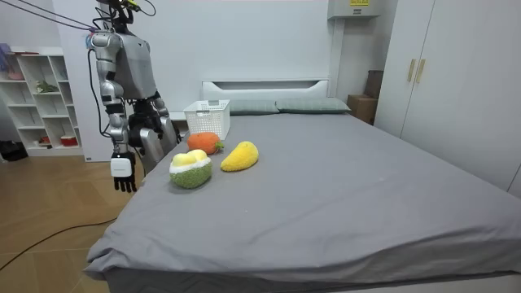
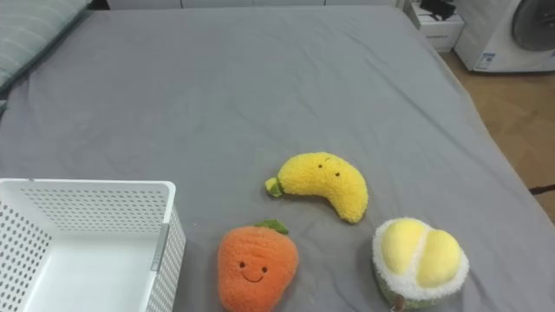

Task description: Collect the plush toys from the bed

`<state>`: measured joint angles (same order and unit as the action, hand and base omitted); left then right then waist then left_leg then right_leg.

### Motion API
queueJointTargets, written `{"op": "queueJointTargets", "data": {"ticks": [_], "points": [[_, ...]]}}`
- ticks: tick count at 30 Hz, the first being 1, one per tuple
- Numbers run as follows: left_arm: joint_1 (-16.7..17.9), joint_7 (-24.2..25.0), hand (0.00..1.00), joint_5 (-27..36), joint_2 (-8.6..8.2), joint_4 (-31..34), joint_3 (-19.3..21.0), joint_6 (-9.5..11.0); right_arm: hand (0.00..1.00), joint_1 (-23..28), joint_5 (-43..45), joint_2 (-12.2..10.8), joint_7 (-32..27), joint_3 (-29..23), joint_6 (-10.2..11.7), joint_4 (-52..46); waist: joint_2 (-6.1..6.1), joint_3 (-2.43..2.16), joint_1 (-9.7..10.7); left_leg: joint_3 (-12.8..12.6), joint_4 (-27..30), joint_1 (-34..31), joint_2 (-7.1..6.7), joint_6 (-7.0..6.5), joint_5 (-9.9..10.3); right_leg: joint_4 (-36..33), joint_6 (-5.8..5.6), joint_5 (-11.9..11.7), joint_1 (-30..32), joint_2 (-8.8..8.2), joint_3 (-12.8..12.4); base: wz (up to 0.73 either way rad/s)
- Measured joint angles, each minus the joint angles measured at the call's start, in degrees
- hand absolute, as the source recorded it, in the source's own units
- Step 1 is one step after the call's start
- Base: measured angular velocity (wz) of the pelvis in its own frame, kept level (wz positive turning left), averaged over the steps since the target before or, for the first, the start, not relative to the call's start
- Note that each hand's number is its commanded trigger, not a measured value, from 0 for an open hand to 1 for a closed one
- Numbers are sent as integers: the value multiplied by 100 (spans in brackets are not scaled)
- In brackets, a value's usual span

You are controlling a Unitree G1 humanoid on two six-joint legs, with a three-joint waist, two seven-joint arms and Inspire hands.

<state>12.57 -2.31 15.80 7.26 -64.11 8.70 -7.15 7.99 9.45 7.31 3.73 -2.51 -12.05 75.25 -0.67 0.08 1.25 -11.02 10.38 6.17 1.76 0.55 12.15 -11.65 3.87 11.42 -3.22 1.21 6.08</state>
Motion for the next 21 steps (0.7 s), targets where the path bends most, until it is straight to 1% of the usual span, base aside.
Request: {"op": "queueJointTargets", "data": {"ticks": [2,4,8,14,17,21], "points": [[-14,-35,0,-63,-8,-1,-3,0,0,-9,10,0,-30,2,6,2,10,3,-12,3,-1,3,-1,0,0,-1,-1,-1,-2,0,-1,0],[-15,-102,0,-285,-14,0,-1,0,0,-8,18,1,-55,2,9,3,16,4,-13,4,-7,14,-1,0,0,-2,-1,-2,-4,2,-7,0],[-29,-217,0,-423,-15,1,-80,-3,0,-9,14,-1,-120,15,11,2,22,5,-7,8,-8,11,-3,-1,0,-2,-2,-3,-2,0,-4,0],[-34,-390,0,-475,-17,1,-107,-42,0,-24,-19,-5,-213,14,10,16,28,3,5,11,-14,11,-3,-1,-1,1,-2,-3,-6,-1,4,0],[-38,-390,0,-478,-18,0,-105,-44,0,-10,-236,-4,-232,13,2,65,26,3,-2,16,-14,12,-4,-1,-1,5,-3,-3,-9,-4,15,0],[-12,-385,0,-463,-59,-1,-89,-46,0,24,-820,-37,-348,-77,-11,140,33,3,9,28,-29,61,-8,-2,-1,13,-4,-2,-60,-6,19,0]]}}
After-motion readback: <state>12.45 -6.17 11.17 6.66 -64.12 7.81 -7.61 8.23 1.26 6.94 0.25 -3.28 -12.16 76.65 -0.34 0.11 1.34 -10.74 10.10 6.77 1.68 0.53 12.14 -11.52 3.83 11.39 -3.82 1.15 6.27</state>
